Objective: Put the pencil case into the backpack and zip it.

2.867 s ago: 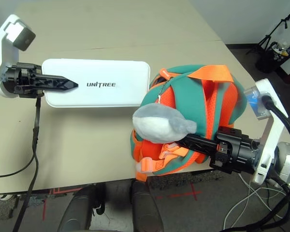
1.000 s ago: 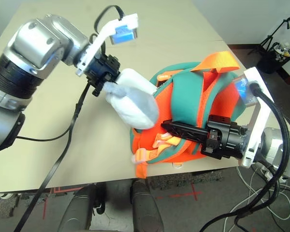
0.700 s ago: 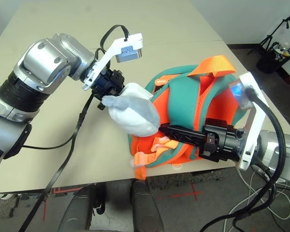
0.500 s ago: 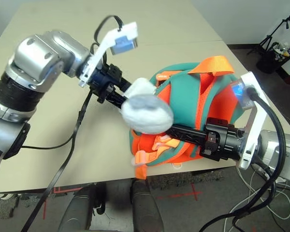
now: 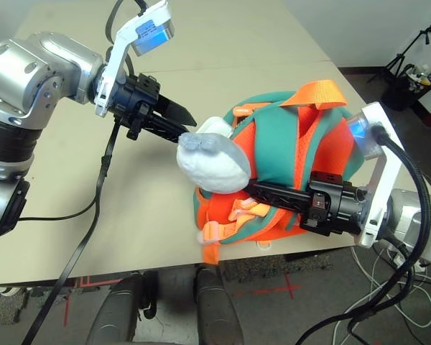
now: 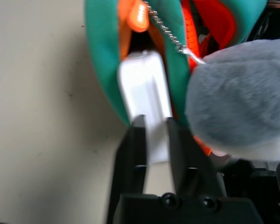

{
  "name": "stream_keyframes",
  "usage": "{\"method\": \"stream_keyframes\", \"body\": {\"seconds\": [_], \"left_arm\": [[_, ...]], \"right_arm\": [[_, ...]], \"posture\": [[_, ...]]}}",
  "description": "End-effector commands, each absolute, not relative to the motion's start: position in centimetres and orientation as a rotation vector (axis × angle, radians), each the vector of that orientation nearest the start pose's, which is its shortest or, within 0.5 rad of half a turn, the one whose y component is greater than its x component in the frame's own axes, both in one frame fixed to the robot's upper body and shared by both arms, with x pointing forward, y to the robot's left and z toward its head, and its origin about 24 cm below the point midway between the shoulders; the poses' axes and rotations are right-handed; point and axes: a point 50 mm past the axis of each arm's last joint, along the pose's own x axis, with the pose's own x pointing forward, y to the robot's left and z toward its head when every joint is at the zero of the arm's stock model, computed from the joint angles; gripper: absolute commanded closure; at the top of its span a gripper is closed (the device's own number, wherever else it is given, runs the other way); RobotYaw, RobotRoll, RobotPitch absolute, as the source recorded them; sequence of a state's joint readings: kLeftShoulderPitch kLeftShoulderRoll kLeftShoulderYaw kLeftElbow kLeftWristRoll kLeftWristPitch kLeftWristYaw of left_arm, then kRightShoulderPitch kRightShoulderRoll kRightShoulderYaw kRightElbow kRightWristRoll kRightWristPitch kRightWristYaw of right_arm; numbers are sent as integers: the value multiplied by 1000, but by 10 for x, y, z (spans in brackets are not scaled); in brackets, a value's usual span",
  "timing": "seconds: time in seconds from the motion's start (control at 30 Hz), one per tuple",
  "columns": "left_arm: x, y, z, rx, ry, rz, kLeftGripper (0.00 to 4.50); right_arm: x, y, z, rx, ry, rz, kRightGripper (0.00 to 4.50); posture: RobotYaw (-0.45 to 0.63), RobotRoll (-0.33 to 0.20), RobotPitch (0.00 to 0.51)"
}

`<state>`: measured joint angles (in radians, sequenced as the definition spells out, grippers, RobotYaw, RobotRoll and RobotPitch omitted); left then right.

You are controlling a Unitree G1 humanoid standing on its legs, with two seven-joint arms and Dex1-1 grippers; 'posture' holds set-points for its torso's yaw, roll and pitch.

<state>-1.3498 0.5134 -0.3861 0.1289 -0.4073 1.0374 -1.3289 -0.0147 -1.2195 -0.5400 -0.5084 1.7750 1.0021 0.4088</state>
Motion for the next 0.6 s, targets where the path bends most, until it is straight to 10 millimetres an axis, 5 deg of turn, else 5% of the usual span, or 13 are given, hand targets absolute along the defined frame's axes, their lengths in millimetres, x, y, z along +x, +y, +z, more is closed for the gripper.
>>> {"method": "stream_keyframes", "body": {"seconds": [0.03,0.6], "left_arm": [[301,55,301,462,338,-1584,4500],[304,30,277,363,375,-1602,4500]], "right_arm": [[182,-215,242,193,391,1006,4206],[181,-211,239,206,384,1007,4206]], "posture": [[45,0,203],[28,0,206]]}}
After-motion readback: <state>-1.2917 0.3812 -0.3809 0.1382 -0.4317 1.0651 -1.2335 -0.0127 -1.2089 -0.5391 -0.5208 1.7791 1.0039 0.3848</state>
